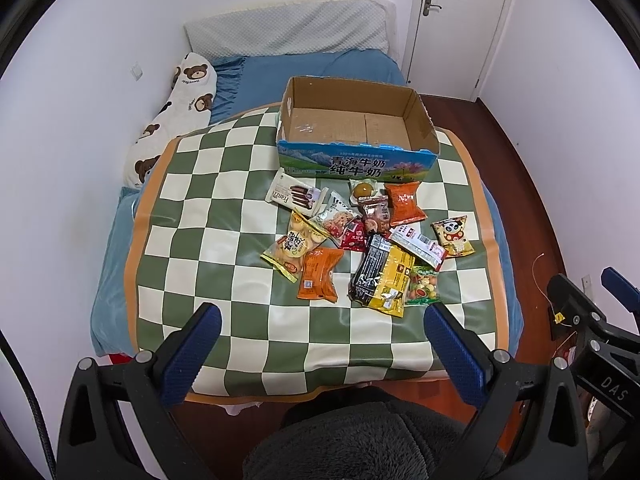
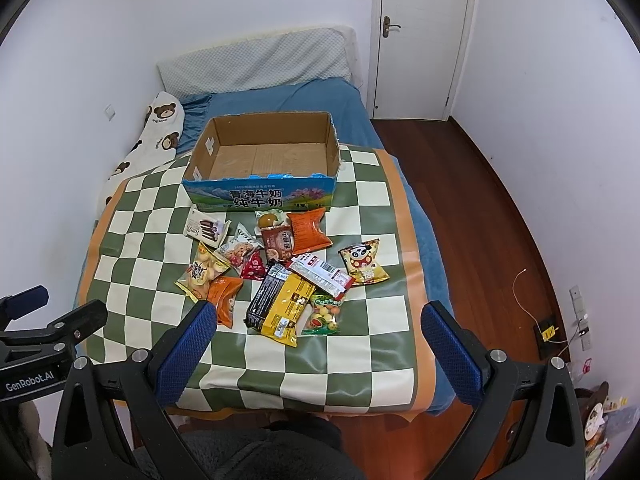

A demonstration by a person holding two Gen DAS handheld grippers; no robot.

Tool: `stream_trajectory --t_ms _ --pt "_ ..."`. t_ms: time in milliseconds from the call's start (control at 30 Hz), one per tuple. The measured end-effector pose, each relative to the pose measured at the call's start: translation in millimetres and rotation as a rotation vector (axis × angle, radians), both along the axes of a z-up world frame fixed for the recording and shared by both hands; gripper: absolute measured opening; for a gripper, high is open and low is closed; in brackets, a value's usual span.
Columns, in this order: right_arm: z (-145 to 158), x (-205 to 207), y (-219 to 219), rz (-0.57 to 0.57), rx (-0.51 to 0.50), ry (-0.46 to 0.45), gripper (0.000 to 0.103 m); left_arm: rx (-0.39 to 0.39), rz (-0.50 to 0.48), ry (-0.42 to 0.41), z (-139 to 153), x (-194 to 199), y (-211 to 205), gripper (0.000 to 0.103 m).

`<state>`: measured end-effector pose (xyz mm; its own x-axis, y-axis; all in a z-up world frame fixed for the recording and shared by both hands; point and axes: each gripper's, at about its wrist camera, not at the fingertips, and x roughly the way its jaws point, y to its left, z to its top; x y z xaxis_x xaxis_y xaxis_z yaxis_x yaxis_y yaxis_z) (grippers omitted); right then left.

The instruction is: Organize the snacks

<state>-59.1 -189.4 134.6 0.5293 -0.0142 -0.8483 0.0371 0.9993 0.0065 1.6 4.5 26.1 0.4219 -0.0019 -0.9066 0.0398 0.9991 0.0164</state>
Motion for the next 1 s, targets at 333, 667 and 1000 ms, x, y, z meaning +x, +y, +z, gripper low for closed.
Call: stream_trajectory --t_ms 333,667,1000 --pt "2.7 2.7 -0.6 -0.003 0.004 0.000 0.103 -0.002 0.004 -0.004 0.5 -1.4 1.6 0.103" --pt "5.0 5.3 -1.3 0.000 0.013 -0.011 0.103 0.003 -0.001 -0.014 7.7 -0.5 3.0 0.103" --pt "1.8 8.0 0.5 -0.004 0.022 -0.009 0.103 0.006 0.007 -0.016 7.6 0.8 5.9 0.103"
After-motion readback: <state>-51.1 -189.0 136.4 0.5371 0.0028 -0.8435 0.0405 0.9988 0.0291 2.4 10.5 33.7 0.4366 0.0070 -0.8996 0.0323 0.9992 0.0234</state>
